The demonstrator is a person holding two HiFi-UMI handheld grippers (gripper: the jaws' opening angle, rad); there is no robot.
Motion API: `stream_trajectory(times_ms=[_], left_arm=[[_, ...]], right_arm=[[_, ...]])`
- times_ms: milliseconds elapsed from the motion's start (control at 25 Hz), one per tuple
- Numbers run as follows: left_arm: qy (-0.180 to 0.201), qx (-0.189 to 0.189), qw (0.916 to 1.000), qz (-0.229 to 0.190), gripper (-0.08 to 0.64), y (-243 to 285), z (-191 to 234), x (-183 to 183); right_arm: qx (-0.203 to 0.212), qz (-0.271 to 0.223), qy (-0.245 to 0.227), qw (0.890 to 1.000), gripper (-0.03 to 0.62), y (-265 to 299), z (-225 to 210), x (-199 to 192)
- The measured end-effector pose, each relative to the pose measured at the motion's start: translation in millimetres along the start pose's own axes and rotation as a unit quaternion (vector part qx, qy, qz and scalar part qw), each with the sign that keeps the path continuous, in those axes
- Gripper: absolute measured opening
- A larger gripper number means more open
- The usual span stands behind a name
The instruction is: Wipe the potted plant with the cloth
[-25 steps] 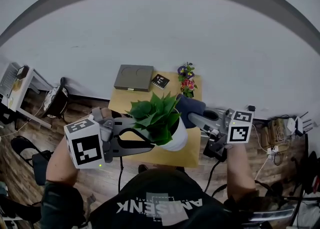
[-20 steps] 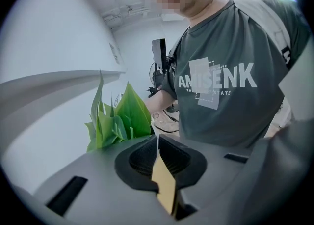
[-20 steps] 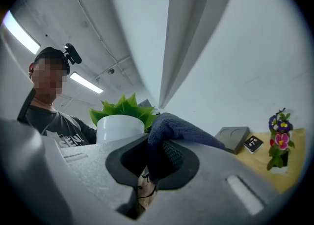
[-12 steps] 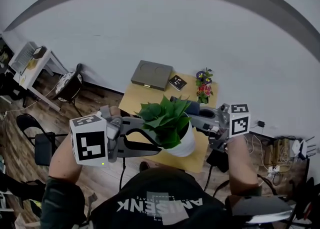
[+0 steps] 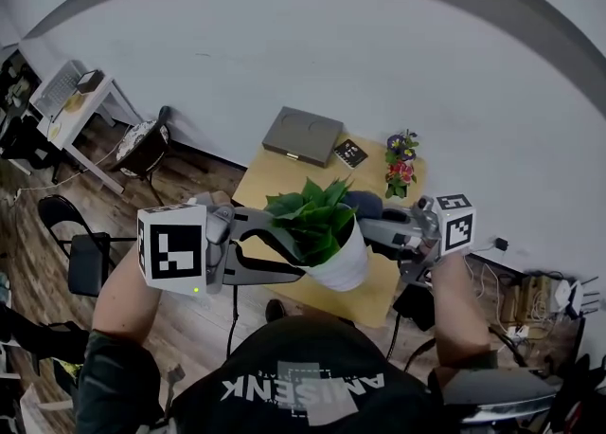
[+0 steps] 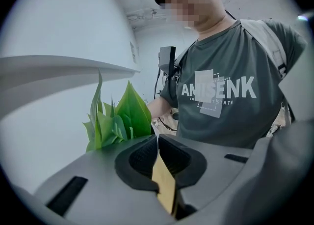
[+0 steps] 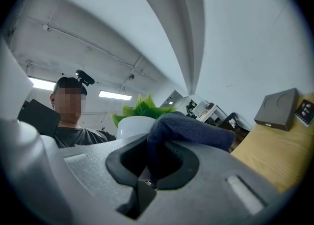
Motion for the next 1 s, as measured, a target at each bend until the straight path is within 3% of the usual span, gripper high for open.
stream_trajectory(times_ms=[240,400,600,1000], left_arm=[[-0.041,-0.022,0.9988,-0.016,0.015,-5.0,4.2,-3.4],[-0.048,-0.028,0.9983,-0.019,0.015,-1.1,9.6,-9.1],[-0.080,-0.037,0.9954,-0.039,0.015,9.7,23.3,-11.6],[-0.141,-0.031,0.9891,-0.029,0.017,27.7,67.6,-30.2]], right_arm=[[-0.017,-0.017,-0.009,1.000,0.028,-2.4,4.9,1.9],[-0.039,-0.029,-0.024,0.999,0.028,-7.7,12.2,4.1],[-0.082,-0.051,-0.047,0.994,0.028,-21.3,21.1,3.4],[-0.181,-0.079,-0.088,0.976,0.028,-38.6,19.9,8.1]])
Point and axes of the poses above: the fingertips, and each gripper's own axes: y forward along the fingers, z to its left, x out of its top, the point moved 2 cm from there along -y, backward along the fingers, and after that the axes turned 5 degrees about -x, right-handed, at the moved point
